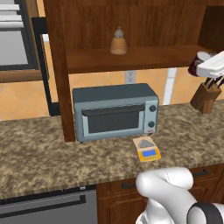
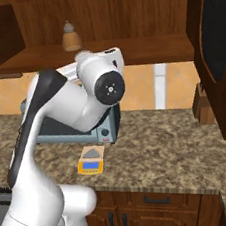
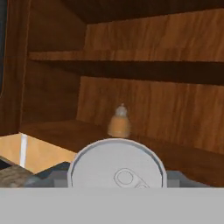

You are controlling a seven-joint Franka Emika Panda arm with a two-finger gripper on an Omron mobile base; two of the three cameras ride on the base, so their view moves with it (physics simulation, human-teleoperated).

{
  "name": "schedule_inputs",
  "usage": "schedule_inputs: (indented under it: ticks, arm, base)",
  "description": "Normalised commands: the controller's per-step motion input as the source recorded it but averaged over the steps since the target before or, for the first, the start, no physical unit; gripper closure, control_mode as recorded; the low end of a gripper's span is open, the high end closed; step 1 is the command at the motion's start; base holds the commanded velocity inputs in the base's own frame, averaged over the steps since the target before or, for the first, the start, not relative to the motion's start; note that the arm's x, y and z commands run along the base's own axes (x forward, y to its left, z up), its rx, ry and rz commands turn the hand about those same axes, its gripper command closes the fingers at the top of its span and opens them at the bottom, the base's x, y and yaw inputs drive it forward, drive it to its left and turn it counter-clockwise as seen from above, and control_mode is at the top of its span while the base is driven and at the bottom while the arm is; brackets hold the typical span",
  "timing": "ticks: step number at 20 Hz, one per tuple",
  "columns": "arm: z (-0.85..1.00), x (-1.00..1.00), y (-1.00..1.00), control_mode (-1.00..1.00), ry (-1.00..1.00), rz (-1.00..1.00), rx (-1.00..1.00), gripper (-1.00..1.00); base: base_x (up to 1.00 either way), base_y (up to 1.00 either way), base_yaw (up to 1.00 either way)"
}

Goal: Pick the canned food and place it on the digital scale for weighing, and close the cabinet.

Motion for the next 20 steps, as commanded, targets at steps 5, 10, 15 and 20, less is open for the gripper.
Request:
schedule_inputs:
  ticks: [5, 10, 15, 20]
  arm:
    - [-1.0, 0.18, 0.31, -1.0, 0.25, 0.45, 0.02, 1.0]
    - [-0.83, 0.59, 0.61, -1.0, 0.26, 0.36, -0.04, 1.0]
    - [-0.73, 0.24, 0.46, -1.0, 0.02, 0.04, -0.07, 1.0]
    - [-0.93, 0.08, 0.16, -1.0, -0.04, 0.09, -0.03, 1.0]
  base:
    - [0.0, 0.0, 0.0]
    - [0.0, 0.0, 0.0]
    - [0.0, 0.0, 0.0]
    - [0.0, 0.0, 0.0]
